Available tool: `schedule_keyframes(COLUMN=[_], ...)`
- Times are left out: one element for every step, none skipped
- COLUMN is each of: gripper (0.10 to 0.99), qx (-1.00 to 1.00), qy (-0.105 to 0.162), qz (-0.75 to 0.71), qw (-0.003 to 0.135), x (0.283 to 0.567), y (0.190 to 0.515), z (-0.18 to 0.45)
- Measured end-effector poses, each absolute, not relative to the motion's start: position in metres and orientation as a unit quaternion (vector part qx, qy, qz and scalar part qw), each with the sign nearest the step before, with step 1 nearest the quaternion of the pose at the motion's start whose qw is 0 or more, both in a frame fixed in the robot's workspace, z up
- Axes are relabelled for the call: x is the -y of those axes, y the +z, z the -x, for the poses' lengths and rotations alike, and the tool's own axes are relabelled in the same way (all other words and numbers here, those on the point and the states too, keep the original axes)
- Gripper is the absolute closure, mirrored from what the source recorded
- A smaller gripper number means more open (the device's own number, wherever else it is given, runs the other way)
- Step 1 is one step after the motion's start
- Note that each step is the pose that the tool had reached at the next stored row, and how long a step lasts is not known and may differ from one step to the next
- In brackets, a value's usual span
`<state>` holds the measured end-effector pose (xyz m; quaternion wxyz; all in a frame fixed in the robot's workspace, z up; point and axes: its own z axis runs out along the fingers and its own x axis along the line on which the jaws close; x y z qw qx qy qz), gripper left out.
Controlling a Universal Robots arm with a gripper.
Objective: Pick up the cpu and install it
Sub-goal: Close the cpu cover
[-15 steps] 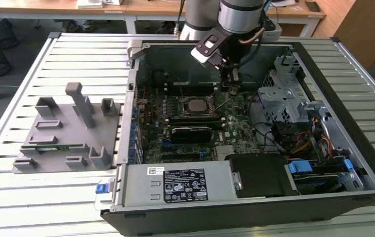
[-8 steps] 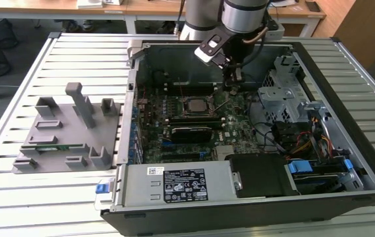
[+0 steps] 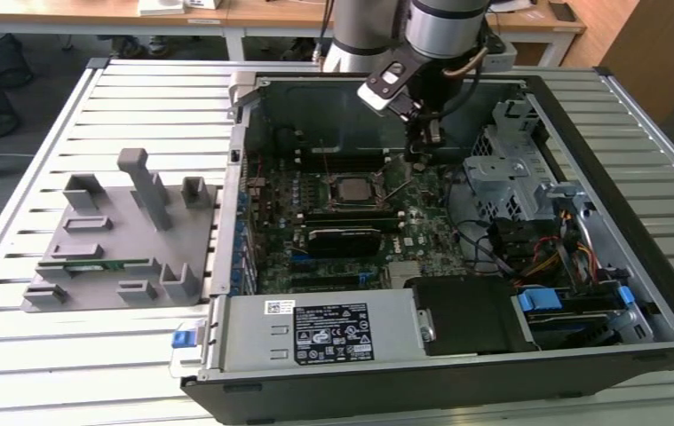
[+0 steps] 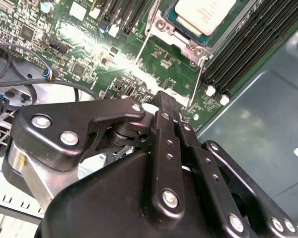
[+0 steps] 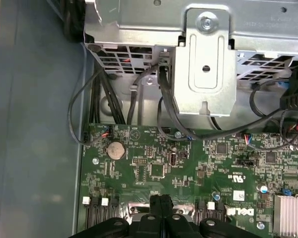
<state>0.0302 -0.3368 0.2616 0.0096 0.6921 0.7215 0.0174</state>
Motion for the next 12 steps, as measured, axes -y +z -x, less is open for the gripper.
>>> schedule_keyframes(gripper=[0.980,0.980,0.980,0.980,0.980,0.980,0.980,0.980,0.980,0.980,0.980,0.980], qx=[-0.721,-0.721,-0.722,-0.721,-0.722,-0.722,-0.722,-0.722,-0.721,-0.722,-0.722,-0.722], qy=[0.017,0.017,0.017,0.016,0.016,0.015,0.015,0.015,0.014,0.014,0.014,0.013], qz=[-0.692,-0.692,-0.692,-0.692,-0.692,-0.692,-0.692,-0.692,-0.692,-0.692,-0.692,-0.692], qw=[0.009,0.009,0.009,0.008,0.008,0.008,0.007,0.007,0.006,0.006,0.006,0.006], x=[0.336,0.336,0.336,0.335,0.335,0.335,0.335,0.335,0.335,0.334,0.334,0.334], y=[0.261,0.261,0.261,0.260,0.260,0.260,0.259,0.259,0.258,0.258,0.257,0.256], z=[-0.031,-0.032,-0.033,-0.035,-0.036,-0.037,-0.039,-0.040,-0.042,-0.044,-0.045,-0.046])
